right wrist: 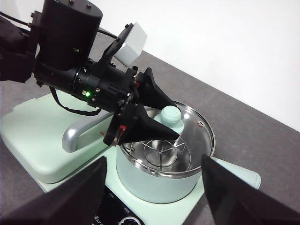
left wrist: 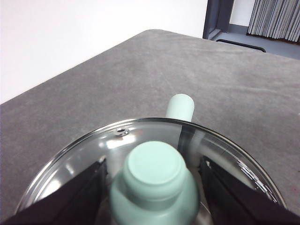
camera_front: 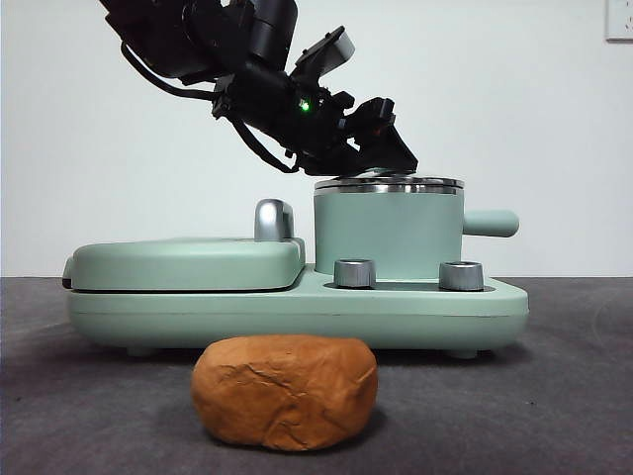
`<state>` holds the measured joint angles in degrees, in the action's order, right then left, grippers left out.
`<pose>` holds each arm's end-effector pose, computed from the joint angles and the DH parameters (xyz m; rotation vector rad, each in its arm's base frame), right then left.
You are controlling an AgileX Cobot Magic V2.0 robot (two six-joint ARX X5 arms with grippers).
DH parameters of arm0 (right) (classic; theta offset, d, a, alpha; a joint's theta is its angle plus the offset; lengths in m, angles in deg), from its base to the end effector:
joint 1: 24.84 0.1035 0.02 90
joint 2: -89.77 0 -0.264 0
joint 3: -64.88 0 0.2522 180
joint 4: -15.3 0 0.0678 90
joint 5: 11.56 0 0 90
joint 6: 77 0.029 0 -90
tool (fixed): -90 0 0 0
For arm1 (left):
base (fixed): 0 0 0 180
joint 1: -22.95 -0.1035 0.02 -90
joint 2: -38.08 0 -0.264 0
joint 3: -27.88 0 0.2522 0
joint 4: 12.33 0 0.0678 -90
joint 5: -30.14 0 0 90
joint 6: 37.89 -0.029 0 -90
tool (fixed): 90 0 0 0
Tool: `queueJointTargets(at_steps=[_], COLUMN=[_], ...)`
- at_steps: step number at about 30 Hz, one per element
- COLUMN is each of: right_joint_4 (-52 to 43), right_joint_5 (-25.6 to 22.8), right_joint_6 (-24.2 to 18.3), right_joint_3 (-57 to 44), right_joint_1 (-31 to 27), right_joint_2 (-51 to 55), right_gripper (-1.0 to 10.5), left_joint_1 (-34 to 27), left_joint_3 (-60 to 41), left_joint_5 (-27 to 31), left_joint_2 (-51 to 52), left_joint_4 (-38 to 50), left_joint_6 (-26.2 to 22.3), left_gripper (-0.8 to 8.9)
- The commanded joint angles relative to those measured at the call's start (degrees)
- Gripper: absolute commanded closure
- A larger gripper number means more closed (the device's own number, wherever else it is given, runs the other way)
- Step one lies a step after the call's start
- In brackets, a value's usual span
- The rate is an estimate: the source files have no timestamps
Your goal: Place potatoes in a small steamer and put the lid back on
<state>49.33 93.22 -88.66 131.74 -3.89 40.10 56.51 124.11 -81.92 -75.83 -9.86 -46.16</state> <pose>0.1671 0.0719 0.3515 -0.2115 0.2343 0.6474 0.3762 -0.2626 0.2434 0.1597 0.2047 -0.9833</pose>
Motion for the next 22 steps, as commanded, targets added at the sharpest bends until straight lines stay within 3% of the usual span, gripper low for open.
queueJointTargets(at_steps=[1, 11, 22], right_joint_4=[-0.5, -0.5, -0.5], right_joint_5=[0.0, -0.1, -0.1], right_joint_6=[0.8, 0.8, 0.8], right_joint_3=[1.0, 1.0, 1.0], right_joint_1=[0.3, 0.3, 0.3], right_joint_2=[-0.3, -0.3, -0.3], right_gripper=[6.3, 6.3, 6.3], left_joint_1=[0.6, 0.6, 0.4], left_joint_3=[1.5, 1.5, 1.5], left_joint_5=[0.5, 0.6, 0.7], left_joint_2=[-1.6, -1.5, 3.1], left_joint_4=[0.2, 0.1, 0.1], left_joint_6=[0.4, 0.4, 0.2], left_gripper=[5.70, 8.07, 8.07])
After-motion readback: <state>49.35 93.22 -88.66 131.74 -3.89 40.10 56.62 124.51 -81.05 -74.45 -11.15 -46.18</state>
